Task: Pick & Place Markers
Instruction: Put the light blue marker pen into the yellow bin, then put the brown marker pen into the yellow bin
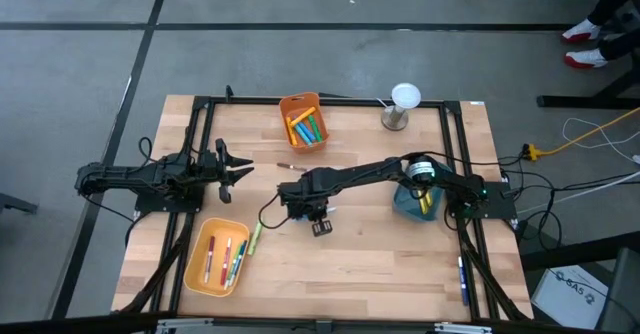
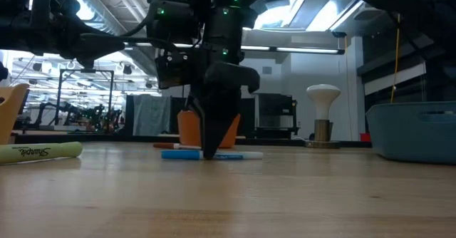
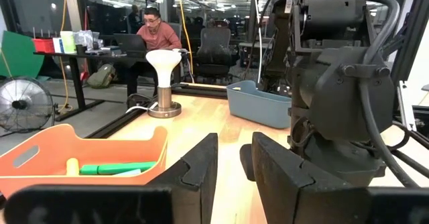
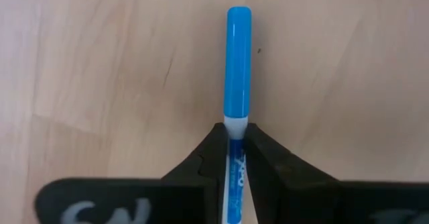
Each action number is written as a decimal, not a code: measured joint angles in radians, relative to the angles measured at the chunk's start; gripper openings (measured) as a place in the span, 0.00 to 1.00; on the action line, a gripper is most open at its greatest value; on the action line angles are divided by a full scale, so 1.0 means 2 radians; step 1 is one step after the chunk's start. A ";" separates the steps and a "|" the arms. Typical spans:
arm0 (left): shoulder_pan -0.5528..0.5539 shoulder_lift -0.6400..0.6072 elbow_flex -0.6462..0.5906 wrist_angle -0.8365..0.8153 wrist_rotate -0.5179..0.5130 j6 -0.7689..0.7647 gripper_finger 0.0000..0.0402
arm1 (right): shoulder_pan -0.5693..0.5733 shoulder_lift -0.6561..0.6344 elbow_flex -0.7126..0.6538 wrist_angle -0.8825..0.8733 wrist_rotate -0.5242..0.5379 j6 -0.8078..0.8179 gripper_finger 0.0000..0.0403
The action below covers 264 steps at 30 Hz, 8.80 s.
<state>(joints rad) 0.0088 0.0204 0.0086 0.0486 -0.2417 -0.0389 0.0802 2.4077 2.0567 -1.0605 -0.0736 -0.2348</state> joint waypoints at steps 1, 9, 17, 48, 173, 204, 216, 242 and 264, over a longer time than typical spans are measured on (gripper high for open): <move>0.000 0.000 0.000 0.000 0.000 0.000 0.22 | 0.000 0.000 0.000 -0.004 0.002 0.004 0.12; 0.000 0.000 0.000 0.000 0.000 0.000 0.23 | 0.002 0.000 -0.001 -0.023 0.031 0.011 0.12; 0.000 0.000 0.000 0.000 0.000 0.000 0.22 | 0.001 0.000 -0.002 -0.020 0.029 0.009 0.12; 0.000 0.000 0.000 0.000 0.000 0.000 0.23 | 0.009 0.001 -0.002 -0.006 0.056 0.061 0.16; 0.000 0.132 0.070 -0.060 0.162 -0.006 0.09 | -0.022 -0.025 0.147 0.187 0.058 0.115 0.22; -0.162 0.294 0.281 -0.286 0.364 -0.132 0.09 | -0.008 -0.025 0.147 0.018 -0.083 0.238 0.50; -0.240 0.335 0.282 -0.365 0.365 -0.249 0.09 | -0.008 -0.025 0.147 0.013 -0.082 0.231 0.50; -0.240 0.362 0.282 -0.415 0.317 -0.298 0.15 | -0.008 -0.023 0.146 0.015 -0.047 0.214 0.50; -0.240 0.362 0.282 -0.415 0.312 -0.264 0.37 | -0.008 -0.009 0.146 0.012 -0.038 0.205 0.50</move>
<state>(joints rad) -0.4706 0.7437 0.5720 -0.7818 0.3815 -0.5671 0.0643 2.3898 2.3486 -1.0370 -0.1493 0.1753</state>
